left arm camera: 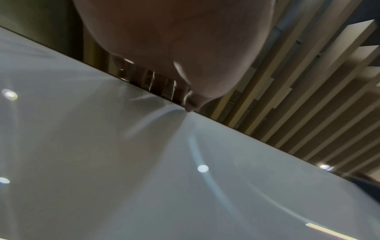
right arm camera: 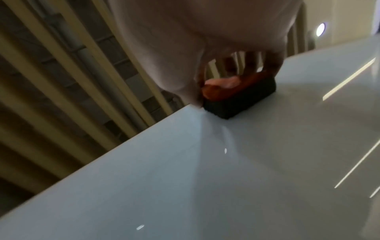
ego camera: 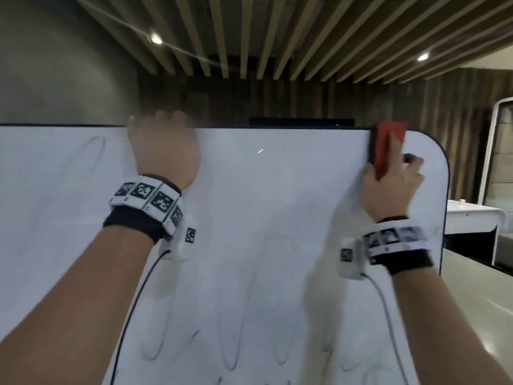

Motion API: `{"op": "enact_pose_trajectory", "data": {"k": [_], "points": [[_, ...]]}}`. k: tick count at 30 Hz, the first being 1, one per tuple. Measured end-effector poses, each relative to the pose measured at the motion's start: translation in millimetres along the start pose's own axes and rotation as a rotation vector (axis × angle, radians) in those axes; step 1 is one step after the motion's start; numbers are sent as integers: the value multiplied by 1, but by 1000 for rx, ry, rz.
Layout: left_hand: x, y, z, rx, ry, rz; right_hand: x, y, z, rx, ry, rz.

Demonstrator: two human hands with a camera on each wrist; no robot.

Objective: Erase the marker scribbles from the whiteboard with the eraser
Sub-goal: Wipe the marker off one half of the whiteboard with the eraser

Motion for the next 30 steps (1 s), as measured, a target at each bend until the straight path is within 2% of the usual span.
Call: {"op": "enact_pose_trajectory", "data": {"k": [1, 4, 6, 7, 8, 11, 12, 13, 14, 16, 18, 19, 20, 22, 25, 27, 29, 30], "points": [[3, 1, -18, 45, 12, 8, 12, 14, 22, -85, 7, 2], [14, 9, -55, 165, 75, 23, 48, 79, 84, -542, 49, 117], [19, 13, -56, 179, 105, 10, 45, 79, 82, -694, 97, 175], [21, 14, -52, 195, 105, 2, 34, 61, 66, -656, 90, 150], [22, 16, -47, 218, 95, -3, 22, 39, 44, -546, 69, 106], [25, 20, -44, 253, 58, -4, -16, -20, -30, -9, -13, -23], [27, 21, -45, 244, 45, -3, -20, -27, -38, 133, -27, -38], [29, 21, -47, 232, 39, -2, -17, -26, -32, 179, 1, -48], [31, 21, -48, 221, 38, -1, -8, -19, -14, 107, 26, -44], [34, 21, -48, 210, 44, -5, 19, 14, 40, -271, 38, -2], [34, 21, -47, 209, 55, -12, 42, 57, 75, -616, 98, 134], [33, 21, -46, 216, 57, -14, 44, 65, 76, -689, 128, 184], [32, 21, -46, 227, 56, -17, 39, 61, 69, -697, 130, 191], [30, 21, -45, 241, 50, -29, 21, 39, 31, -524, 76, 102], [29, 21, -44, 241, 35, -18, -5, 22, -62, -15, 6, -43], [31, 21, -47, 225, 20, 12, -20, 29, -103, 312, -54, -100], [33, 20, -51, 212, 10, 33, -25, 26, -103, 466, -102, -110], [33, 20, -53, 207, 12, 34, -23, 19, -89, 452, -96, -99]]}}
Point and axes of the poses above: each hand's wrist, its own y-axis away from the middle knuckle, its own x-axis out of the palm, z = x × y, the point moved 4 cm from there along -y, towards the middle knuckle, and after that the axes turned 4 degrees about z, right-handed, at the moved point
